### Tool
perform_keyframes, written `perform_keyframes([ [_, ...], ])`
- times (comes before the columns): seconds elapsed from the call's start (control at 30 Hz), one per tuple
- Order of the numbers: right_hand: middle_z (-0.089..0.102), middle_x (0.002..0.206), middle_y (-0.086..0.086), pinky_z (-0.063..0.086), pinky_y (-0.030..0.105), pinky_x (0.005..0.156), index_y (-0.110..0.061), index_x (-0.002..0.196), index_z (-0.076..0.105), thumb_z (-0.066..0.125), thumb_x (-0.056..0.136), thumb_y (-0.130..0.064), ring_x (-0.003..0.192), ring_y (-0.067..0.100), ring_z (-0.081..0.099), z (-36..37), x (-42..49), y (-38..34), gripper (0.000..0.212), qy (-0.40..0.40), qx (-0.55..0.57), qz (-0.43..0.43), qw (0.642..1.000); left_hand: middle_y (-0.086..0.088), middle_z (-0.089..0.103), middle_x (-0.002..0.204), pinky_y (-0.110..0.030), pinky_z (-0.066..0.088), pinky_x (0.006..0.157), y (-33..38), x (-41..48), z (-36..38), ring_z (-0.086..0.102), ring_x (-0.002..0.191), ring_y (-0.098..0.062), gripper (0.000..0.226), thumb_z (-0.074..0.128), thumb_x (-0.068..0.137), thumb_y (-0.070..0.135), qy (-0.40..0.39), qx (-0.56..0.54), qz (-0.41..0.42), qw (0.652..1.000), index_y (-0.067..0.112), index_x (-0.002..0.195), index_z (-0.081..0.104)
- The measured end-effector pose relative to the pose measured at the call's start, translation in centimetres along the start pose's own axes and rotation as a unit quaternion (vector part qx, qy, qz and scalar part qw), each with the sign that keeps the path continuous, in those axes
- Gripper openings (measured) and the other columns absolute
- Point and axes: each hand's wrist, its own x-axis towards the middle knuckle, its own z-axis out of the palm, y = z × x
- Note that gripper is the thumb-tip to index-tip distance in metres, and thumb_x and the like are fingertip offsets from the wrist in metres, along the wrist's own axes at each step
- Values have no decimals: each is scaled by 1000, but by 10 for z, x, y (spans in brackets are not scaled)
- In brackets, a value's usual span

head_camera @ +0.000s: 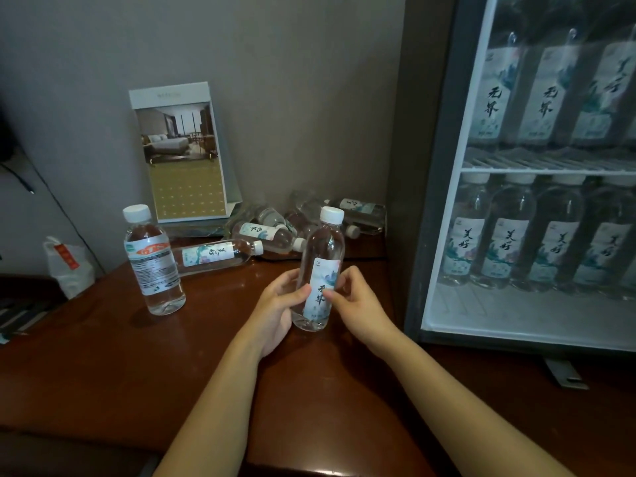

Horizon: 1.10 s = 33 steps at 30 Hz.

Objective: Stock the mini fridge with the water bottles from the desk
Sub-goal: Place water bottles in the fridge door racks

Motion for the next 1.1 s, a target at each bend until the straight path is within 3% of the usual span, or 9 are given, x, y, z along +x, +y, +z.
perform_keyframes([
  [0.1,56,87,-6,53,34,79,-16,88,43,64,85,-13,87,9,58,0,1,-2,22,-3,15,1,1000,-15,64,118,-44,48,95,-1,-1,0,61,110,-30,50,66,71,13,9,5,5,1000,5,120,56],
  [0.27,62,111,-5,52,34,91,-17,125,52,67,83,-13,104,10,59,-3,-3,-14,45,-14,20,-23,999,-16,62,121,-44,47,95,5,-7,4,61,111,-29,49,64,79,15,10,-1,5,1000,6,126,52],
  [0.37,65,107,-7,53,31,88,-24,127,54,65,85,-15,100,12,61,-15,-13,-29,44,-32,36,-34,998,-14,64,119,-40,52,90,13,-16,11,62,110,-28,57,73,73,23,-8,-18,25,999,7,124,55],
  [0.53,67,93,-2,52,22,78,-24,125,58,62,87,-14,85,9,62,-46,-35,-65,40,-53,24,-77,995,-8,70,108,-28,56,72,34,-36,40,67,100,-22,80,93,37,42,-14,-13,73,997,15,107,66],
  [0.63,67,97,9,52,27,82,-22,132,53,64,86,-14,90,15,63,-66,-51,-85,49,-28,13,-95,995,-5,70,109,-26,56,72,51,-47,64,66,103,-20,77,92,35,46,-35,11,102,994,20,104,67],
  [0.73,67,92,2,54,26,85,-24,130,53,64,84,-9,92,15,66,-91,-72,-108,50,-12,30,-120,992,-5,70,108,-25,56,72,69,-54,93,66,101,-19,69,91,37,46,-68,14,145,987,23,99,71],
  [0.87,68,98,9,56,19,74,-15,131,54,66,82,-7,81,4,65,-141,-105,-139,51,55,23,-139,988,2,72,103,-30,54,79,93,-57,151,64,102,-20,40,79,59,31,-123,37,193,973,27,98,71],
  [0.97,66,87,-2,50,11,65,-12,130,53,66,82,-4,73,-4,63,-184,-135,-157,51,126,-5,-156,980,5,72,102,-29,52,85,103,-56,207,64,104,-15,37,69,66,24,-175,72,226,956,29,102,67],
  [1.1,65,94,1,55,24,77,-11,131,54,66,82,-5,84,10,64,-244,-182,-173,51,235,-59,-161,957,4,70,108,-28,51,88,107,-64,289,65,104,-11,46,69,69,28,-253,80,248,932,25,114,61],
])
